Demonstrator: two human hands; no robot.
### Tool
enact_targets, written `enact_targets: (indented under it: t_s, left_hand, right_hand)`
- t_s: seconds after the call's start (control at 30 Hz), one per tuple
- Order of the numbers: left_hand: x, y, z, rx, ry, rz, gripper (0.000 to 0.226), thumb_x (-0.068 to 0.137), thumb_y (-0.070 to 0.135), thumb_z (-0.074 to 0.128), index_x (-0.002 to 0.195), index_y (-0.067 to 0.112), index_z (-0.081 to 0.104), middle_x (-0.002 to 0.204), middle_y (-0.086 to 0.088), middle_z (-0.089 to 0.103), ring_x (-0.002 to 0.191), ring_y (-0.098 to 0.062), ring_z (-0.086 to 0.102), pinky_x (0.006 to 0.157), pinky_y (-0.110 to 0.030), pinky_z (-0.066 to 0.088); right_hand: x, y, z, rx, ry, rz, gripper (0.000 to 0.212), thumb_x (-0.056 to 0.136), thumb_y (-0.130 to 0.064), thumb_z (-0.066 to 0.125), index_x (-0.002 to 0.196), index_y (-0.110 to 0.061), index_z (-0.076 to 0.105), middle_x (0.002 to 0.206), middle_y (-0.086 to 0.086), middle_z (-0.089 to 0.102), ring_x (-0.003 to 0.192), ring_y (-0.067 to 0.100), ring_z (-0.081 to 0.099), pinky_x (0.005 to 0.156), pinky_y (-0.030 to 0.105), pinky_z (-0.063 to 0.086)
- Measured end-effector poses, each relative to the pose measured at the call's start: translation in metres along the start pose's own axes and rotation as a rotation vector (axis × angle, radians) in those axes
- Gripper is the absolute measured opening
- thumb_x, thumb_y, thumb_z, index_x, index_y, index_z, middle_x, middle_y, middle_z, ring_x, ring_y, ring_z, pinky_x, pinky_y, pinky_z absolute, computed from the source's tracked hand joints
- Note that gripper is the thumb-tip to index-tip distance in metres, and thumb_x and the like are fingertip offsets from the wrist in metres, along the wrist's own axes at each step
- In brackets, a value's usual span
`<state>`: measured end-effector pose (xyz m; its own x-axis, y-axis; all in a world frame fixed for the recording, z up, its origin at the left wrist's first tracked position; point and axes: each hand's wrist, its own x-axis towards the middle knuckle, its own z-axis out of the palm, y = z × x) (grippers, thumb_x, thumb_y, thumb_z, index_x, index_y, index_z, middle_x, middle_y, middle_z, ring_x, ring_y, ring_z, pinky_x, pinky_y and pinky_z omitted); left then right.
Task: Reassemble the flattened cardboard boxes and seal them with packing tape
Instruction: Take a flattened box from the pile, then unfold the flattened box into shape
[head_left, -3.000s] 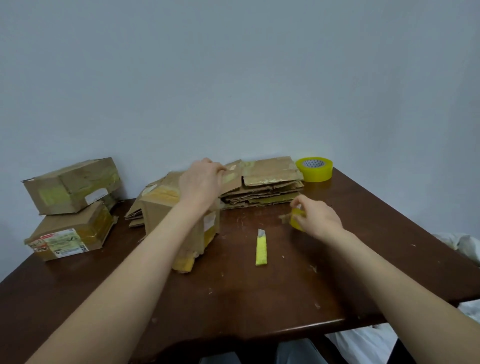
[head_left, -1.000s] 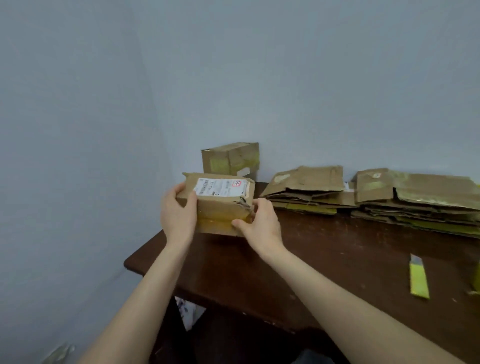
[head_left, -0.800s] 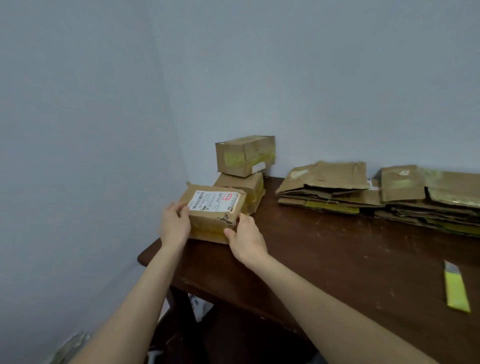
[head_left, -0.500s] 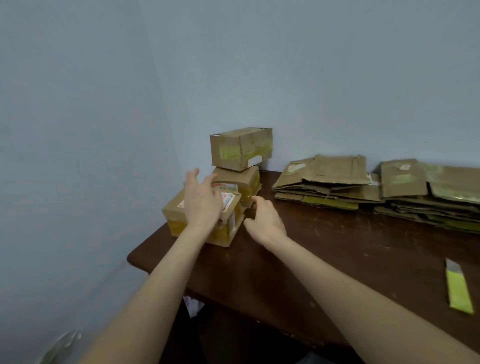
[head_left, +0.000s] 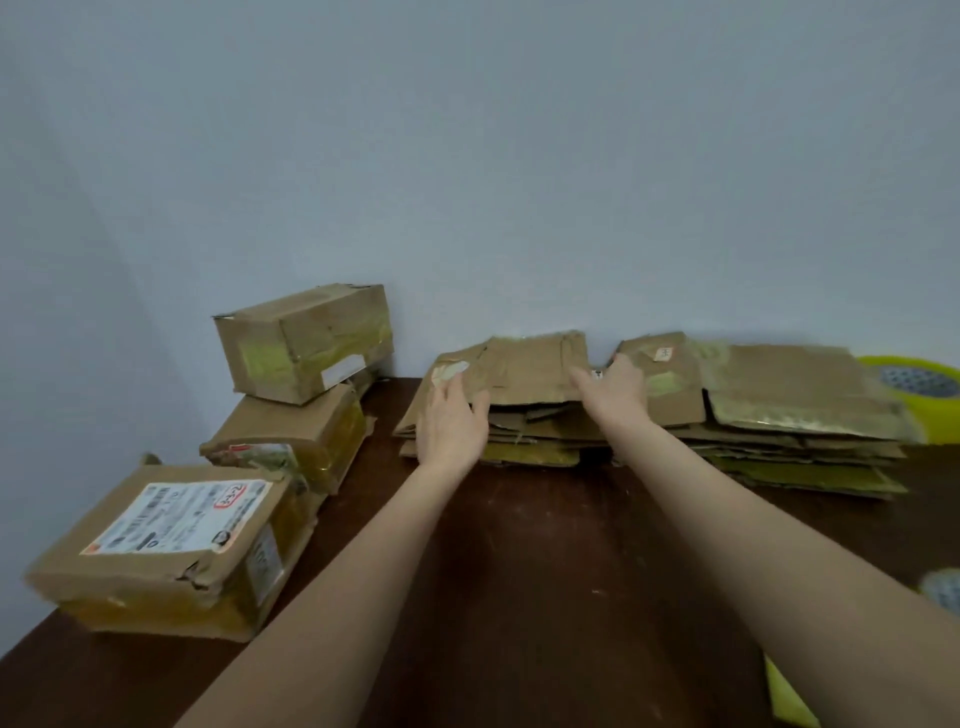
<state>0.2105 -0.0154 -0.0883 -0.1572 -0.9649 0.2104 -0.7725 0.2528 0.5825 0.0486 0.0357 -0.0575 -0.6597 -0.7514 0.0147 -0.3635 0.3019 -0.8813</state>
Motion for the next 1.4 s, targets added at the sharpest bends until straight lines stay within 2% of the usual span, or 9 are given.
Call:
enact_targets:
  t_s: [0.1, 0.23, 0.43, 0.63, 0.87, 1.03, 1.2, 1.3, 1.4]
  left_hand:
    - [0.009, -0.012, 0.014, 0.065, -0.069, 0.039, 0.049, 0.101, 0.044, 0.027, 0.135, 0.017, 0.049, 0.140, -0.005, 0.050, 0.130, -0.026, 0.044, 0.110, -0.051, 0.029]
    - [0.011, -0.021, 0.007, -0.042, 0.080, 0.032, 0.051, 0.099, 0.045, 0.036, 0.140, 0.016, 0.043, 0.141, -0.005, 0.048, 0.128, -0.025, 0.046, 0.108, -0.047, 0.036]
    - [0.008, -0.009, -0.064, -0.316, 0.351, -0.080, 0.091, 0.086, 0.056, 0.057, 0.152, 0.016, 0.010, 0.157, -0.010, 0.016, 0.141, -0.031, 0.027, 0.113, -0.050, 0.027]
    - [-0.055, 0.000, -0.101, -0.625, 0.156, 0.059, 0.106, 0.078, 0.044, 0.072, 0.154, 0.019, 0.003, 0.158, -0.006, 0.015, 0.143, -0.020, 0.023, 0.114, -0.036, 0.023]
    - [-0.144, -0.007, -0.095, -0.772, -0.201, 0.282, 0.123, 0.052, 0.061, 0.082, 0.150, 0.025, 0.017, 0.144, 0.000, 0.042, 0.111, 0.003, 0.054, 0.078, -0.008, 0.048]
    - [-0.167, -0.025, -0.094, -0.752, -0.181, 0.311, 0.120, 0.047, 0.071, 0.078, 0.148, 0.030, 0.026, 0.131, 0.014, 0.050, 0.107, 0.009, 0.055, 0.075, -0.003, 0.045]
    - [-0.165, -0.021, -0.099, -0.638, -0.107, 0.362, 0.089, 0.057, 0.080, 0.062, 0.135, 0.049, 0.035, 0.152, 0.008, 0.029, 0.131, -0.006, 0.038, 0.082, -0.005, 0.042]
    - [-0.163, -0.017, -0.094, -0.677, -0.126, 0.288, 0.080, 0.050, 0.091, 0.053, 0.117, 0.050, 0.040, 0.146, 0.001, 0.035, 0.124, -0.007, 0.045, 0.083, -0.008, 0.042]
    - [-0.157, -0.009, -0.087, -0.742, -0.038, 0.262, 0.055, 0.063, 0.075, 0.054, 0.110, 0.049, 0.048, 0.137, 0.001, 0.044, 0.124, -0.015, 0.047, 0.094, -0.024, 0.045]
  right_hand:
    - [0.018, 0.001, 0.010, 0.231, -0.110, 0.133, 0.030, 0.095, -0.030, 0.054, 0.104, -0.003, 0.049, 0.090, 0.006, 0.055, 0.075, 0.020, 0.053, 0.067, 0.032, 0.048]
    - [0.021, 0.004, 0.020, 0.444, -0.177, 0.164, 0.008, 0.091, -0.006, 0.058, 0.095, -0.008, 0.065, 0.101, 0.008, 0.067, 0.094, 0.024, 0.064, 0.087, 0.038, 0.055]
    - [-0.016, 0.006, -0.008, 0.690, -0.330, 0.065, 0.024, 0.091, 0.003, 0.055, 0.109, -0.011, 0.063, 0.102, 0.008, 0.071, 0.093, 0.023, 0.068, 0.087, 0.040, 0.055]
    - [-0.086, 0.020, -0.065, 0.336, -0.515, -0.254, 0.040, 0.086, -0.002, 0.066, 0.117, -0.022, 0.051, 0.101, -0.007, 0.065, 0.083, 0.003, 0.065, 0.062, 0.014, 0.050]
    - [-0.158, 0.059, -0.074, 0.203, -0.419, -0.477, 0.079, 0.081, -0.048, 0.069, 0.144, -0.036, 0.023, 0.142, -0.010, 0.041, 0.129, 0.006, 0.043, 0.108, 0.035, 0.039]
    - [-0.181, 0.078, -0.071, -0.025, -0.284, -0.563, 0.095, 0.091, -0.041, 0.059, 0.149, -0.037, -0.016, 0.160, -0.012, -0.004, 0.145, 0.019, 0.020, 0.115, 0.040, 0.028]
    - [-0.172, 0.056, -0.087, -0.101, -0.236, -0.711, 0.085, 0.080, -0.053, 0.067, 0.148, -0.049, 0.015, 0.158, -0.016, -0.001, 0.141, 0.019, 0.026, 0.107, 0.036, 0.035]
    - [-0.162, 0.051, -0.091, -0.150, -0.296, -0.653, 0.073, 0.074, -0.079, 0.047, 0.131, -0.033, 0.054, 0.157, -0.019, 0.008, 0.139, 0.014, 0.030, 0.108, 0.043, 0.038]
    - [-0.160, 0.050, -0.091, -0.021, -0.332, -0.619, 0.062, 0.086, -0.070, 0.040, 0.110, -0.019, 0.065, 0.159, -0.010, 0.015, 0.146, 0.009, 0.015, 0.114, 0.038, 0.026]
